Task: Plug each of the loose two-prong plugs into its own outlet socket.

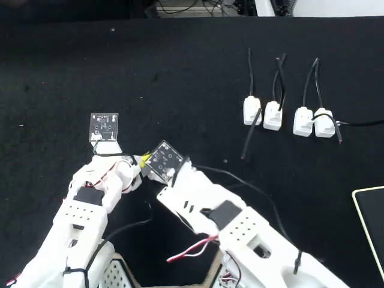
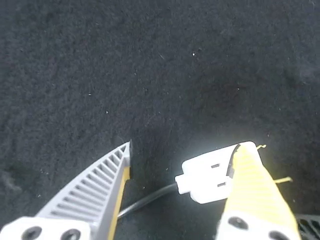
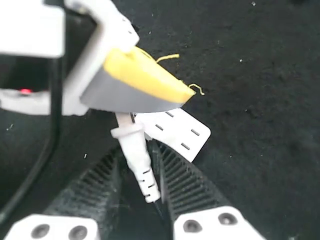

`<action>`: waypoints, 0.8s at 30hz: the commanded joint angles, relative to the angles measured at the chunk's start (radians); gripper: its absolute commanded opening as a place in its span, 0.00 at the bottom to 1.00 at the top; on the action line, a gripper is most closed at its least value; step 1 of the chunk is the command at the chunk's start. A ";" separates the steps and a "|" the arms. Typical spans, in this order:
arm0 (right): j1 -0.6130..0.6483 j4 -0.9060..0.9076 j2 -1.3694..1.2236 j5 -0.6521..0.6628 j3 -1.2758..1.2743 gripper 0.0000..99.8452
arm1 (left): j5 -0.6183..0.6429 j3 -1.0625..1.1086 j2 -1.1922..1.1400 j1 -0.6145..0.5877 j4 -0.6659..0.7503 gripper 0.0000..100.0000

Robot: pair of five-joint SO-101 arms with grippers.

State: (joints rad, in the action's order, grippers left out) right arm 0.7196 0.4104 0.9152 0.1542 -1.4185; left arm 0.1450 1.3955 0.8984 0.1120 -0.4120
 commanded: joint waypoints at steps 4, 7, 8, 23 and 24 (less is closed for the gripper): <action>-0.025 0.003 0.183 -0.011 -0.030 0.01 | -0.012 -0.002 0.006 0.015 0.003 0.32; -0.026 0.008 0.217 -0.015 -0.041 0.01 | -0.012 -0.002 0.006 0.015 0.003 0.32; -0.026 0.021 0.226 -0.015 -0.038 0.01 | -0.012 -0.002 0.006 0.015 0.003 0.32; -0.021 0.048 0.381 -0.094 -0.091 0.01 | -0.012 -0.002 0.005 0.015 0.003 0.32; -0.021 0.049 0.392 -0.095 -0.094 0.01 | -0.012 -0.002 0.005 0.015 0.003 0.32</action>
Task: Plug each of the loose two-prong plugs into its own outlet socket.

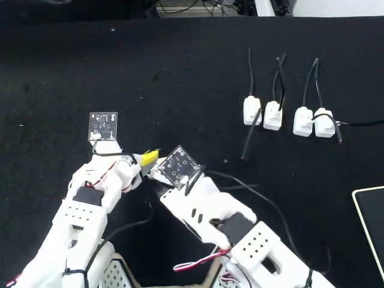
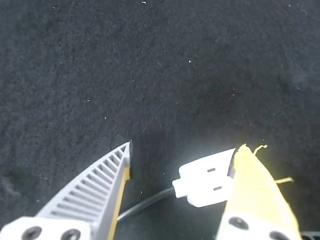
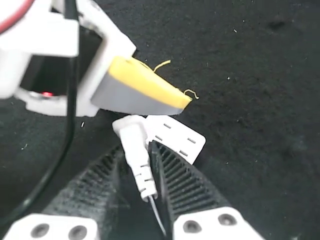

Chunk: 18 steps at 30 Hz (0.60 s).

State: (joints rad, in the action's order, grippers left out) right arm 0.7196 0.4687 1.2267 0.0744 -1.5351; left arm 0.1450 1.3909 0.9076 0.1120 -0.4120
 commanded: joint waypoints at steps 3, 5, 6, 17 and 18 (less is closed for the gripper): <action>-0.021 -0.009 0.104 -0.015 0.012 0.01 | -0.012 0.002 -0.005 0.015 0.003 0.32; -0.021 -0.008 0.114 -0.015 0.010 0.01 | -0.012 0.002 -0.005 0.015 0.002 0.32; -0.021 -0.008 0.117 -0.015 0.010 0.01 | -0.012 0.002 -0.005 0.015 0.002 0.32; -0.023 -0.014 0.120 -0.021 -0.001 0.01 | -0.012 0.002 -0.005 0.015 -0.002 0.32; -0.025 -0.014 0.120 -0.038 0.001 0.01 | -0.012 0.004 -0.005 0.015 -0.002 0.32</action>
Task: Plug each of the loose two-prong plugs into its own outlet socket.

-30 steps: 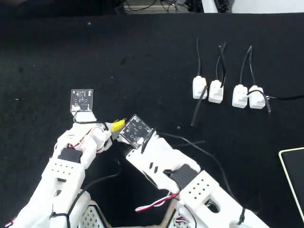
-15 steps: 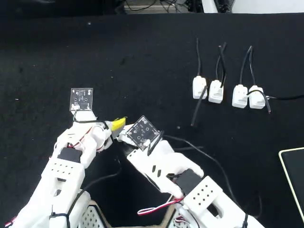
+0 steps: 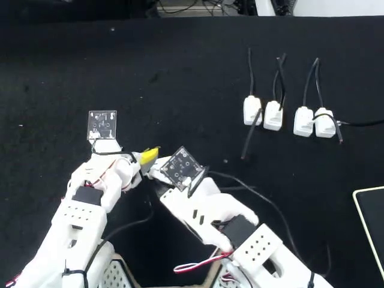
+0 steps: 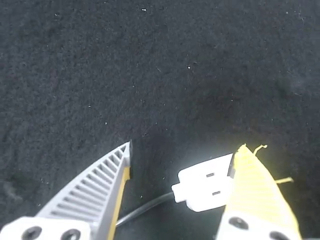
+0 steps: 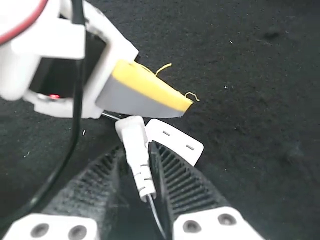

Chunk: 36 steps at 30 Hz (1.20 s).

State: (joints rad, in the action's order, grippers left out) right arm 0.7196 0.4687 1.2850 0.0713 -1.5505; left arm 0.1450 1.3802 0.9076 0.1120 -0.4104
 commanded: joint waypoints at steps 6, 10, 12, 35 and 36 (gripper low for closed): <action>-0.028 -0.040 0.062 -0.075 0.010 0.01 | -0.012 0.025 -0.005 0.015 0.003 0.32; -0.028 -0.040 0.062 -0.072 0.010 0.01 | -0.012 0.025 -0.005 0.015 0.003 0.32; -0.028 -0.040 0.062 -0.069 0.010 0.01 | -0.012 0.025 -0.005 0.015 0.003 0.32; -0.066 0.273 0.050 0.017 0.110 0.01 | -0.002 0.058 0.236 -0.265 0.000 0.32; -0.081 0.295 0.048 0.017 0.136 0.01 | -0.002 0.081 0.267 -0.271 0.000 0.32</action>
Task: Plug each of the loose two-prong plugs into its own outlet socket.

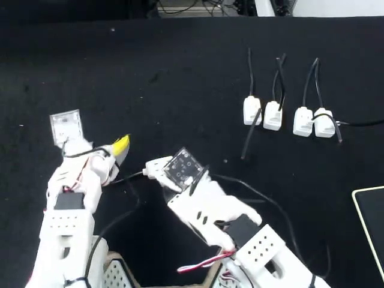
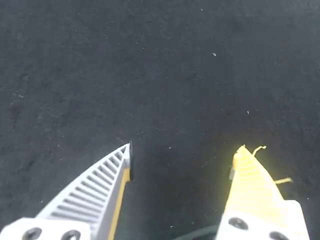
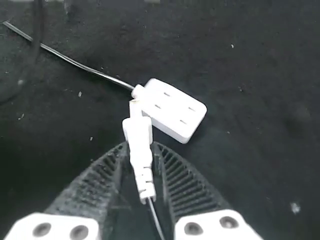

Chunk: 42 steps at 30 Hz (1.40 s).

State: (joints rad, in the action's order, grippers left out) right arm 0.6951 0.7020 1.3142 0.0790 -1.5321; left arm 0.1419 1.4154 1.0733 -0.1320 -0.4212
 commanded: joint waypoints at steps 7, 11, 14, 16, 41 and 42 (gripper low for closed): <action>-0.086 0.218 -0.249 0.049 0.426 0.01 | 0.002 0.180 0.338 -0.079 0.006 0.32; -0.086 0.347 -0.499 0.044 0.690 0.01 | 0.002 0.259 0.474 -0.070 0.006 0.32; -0.086 0.466 -0.673 0.044 0.892 0.01 | 0.002 0.292 0.552 -0.070 -0.011 0.32; -0.091 0.546 -0.780 0.044 1.017 0.01 | 0.002 0.292 0.601 -0.068 -0.080 0.32; -0.153 1.063 -1.725 -0.210 1.868 0.01 | 0.000 0.286 0.715 -0.070 -0.193 0.32; -0.153 1.065 -1.725 -0.216 1.867 0.01 | 0.000 0.286 0.715 -0.070 -0.193 0.32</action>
State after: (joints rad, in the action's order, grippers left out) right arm 0.5493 1.7300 -0.4120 -0.1036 0.2800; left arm 0.1419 1.6840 1.7668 -0.1995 -0.6114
